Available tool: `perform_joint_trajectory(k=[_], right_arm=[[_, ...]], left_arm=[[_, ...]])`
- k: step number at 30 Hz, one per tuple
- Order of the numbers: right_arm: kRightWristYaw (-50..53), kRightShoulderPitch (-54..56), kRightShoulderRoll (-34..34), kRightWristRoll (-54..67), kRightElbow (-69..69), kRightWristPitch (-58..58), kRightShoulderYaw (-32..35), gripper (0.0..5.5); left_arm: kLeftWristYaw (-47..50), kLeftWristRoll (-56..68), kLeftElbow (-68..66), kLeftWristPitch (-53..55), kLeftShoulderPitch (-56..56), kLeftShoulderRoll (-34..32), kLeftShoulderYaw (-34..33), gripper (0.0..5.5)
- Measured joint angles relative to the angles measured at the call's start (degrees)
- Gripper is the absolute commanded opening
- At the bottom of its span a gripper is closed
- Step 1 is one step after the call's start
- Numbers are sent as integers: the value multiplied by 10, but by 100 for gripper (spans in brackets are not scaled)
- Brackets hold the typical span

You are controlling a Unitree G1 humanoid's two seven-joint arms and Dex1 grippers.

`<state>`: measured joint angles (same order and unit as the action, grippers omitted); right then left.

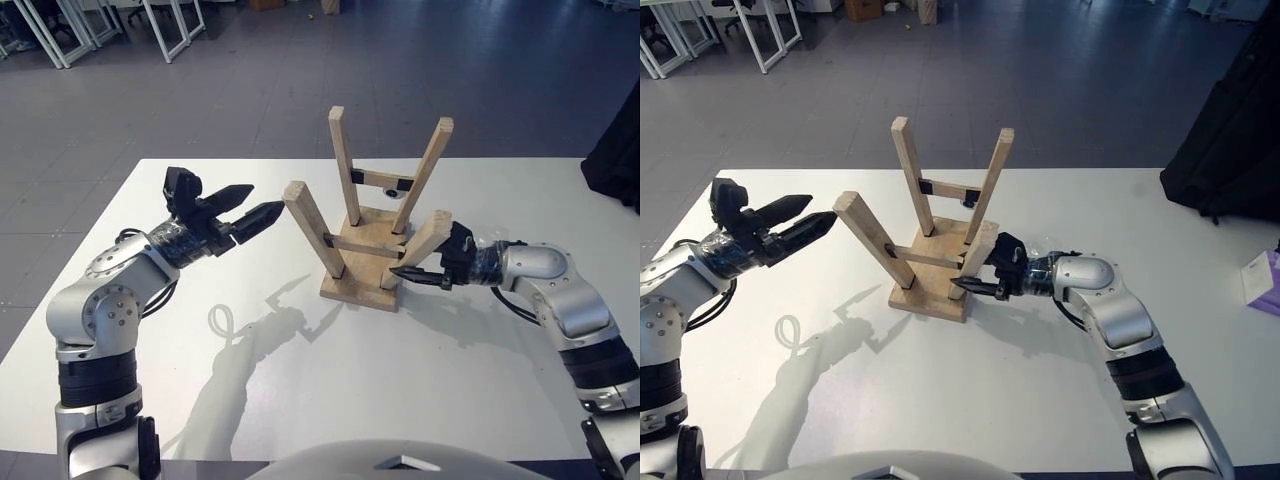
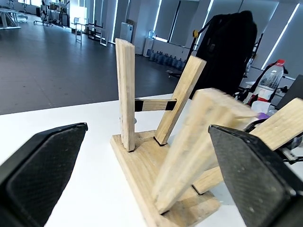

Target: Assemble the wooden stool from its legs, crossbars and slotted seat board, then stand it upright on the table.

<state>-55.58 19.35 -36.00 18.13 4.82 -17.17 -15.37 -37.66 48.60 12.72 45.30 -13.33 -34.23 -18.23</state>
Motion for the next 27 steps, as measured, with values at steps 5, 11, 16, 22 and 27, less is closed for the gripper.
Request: perform_joint_trajectory(k=[5, 11, 16, 22, 27], right_arm=[[29, 4, 2, -2, -2, -1, -10, 206], [47, 3, 6, -2, -3, -1, -11, 206], [56, 2, 8, -4, -2, -1, -13, 206], [61, 4, 11, -2, 12, -2, -10, 206], [65, 5, 13, -4, 10, -12, -13, 206]], left_arm=[[61, 116, 22, 59, -37, 2, -60, 472], [189, 431, 139, 54, -125, -42, -130, 379], [400, 364, 190, 31, -212, -12, 30, 301], [512, 30, 198, 37, -210, 73, 346, 270], [532, -279, 158, -13, -213, 68, 503, 270]])
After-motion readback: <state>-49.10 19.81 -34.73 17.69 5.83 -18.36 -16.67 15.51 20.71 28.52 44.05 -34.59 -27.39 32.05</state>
